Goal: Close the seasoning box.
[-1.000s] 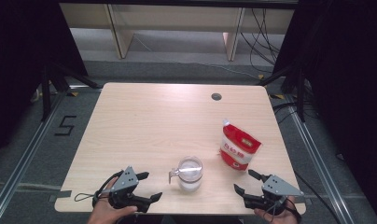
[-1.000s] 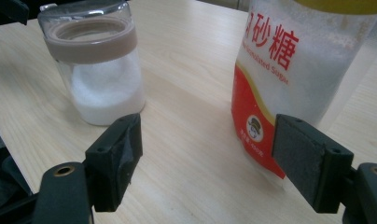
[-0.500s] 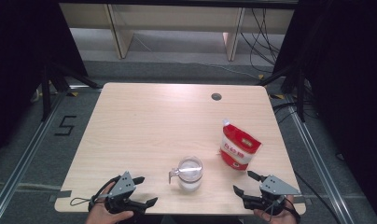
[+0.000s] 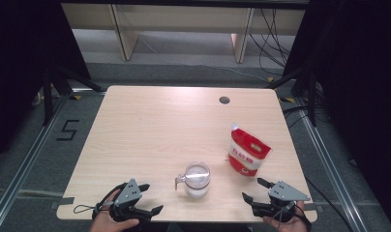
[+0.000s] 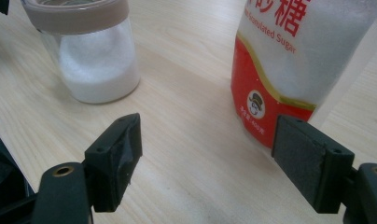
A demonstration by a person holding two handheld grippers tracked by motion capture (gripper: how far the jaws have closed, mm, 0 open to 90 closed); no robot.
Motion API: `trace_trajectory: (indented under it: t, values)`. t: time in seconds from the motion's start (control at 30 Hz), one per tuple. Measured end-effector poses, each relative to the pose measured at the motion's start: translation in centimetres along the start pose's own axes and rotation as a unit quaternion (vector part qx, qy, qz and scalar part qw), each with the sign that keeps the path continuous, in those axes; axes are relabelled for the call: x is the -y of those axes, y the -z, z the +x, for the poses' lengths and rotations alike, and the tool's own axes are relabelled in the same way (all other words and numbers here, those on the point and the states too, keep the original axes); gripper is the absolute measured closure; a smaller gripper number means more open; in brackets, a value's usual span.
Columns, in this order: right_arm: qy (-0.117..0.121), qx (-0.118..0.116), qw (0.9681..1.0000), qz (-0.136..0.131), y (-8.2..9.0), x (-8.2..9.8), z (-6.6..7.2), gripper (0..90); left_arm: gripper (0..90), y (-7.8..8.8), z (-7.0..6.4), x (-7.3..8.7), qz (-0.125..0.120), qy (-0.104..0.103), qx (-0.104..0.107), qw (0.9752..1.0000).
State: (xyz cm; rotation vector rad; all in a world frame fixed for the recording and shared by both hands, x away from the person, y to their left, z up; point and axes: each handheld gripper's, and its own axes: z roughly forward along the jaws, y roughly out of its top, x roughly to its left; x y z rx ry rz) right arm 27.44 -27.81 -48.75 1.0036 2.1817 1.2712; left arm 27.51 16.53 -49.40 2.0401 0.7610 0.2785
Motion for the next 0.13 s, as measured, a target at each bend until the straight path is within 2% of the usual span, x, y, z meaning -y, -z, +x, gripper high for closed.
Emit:
trace_trajectory:
  t: [0.03,0.07,0.13]
  values:
    - [0.004,0.002,1.0,-0.005,-0.06,0.01,-0.06,25.2,16.2,-0.03,0.07,0.04,0.001,-0.004,-0.005,1.0]
    - [-0.002,-0.001,1.0,0.0,-0.02,0.01,0.01,25.2,16.2,-0.03,0.08,0.07,0.002,0.003,-0.003,1.0]
    - [0.006,0.001,1.0,-0.005,-0.16,0.07,-0.14,25.2,16.2,-0.05,0.22,0.1,0.002,0.002,-0.004,1.0]
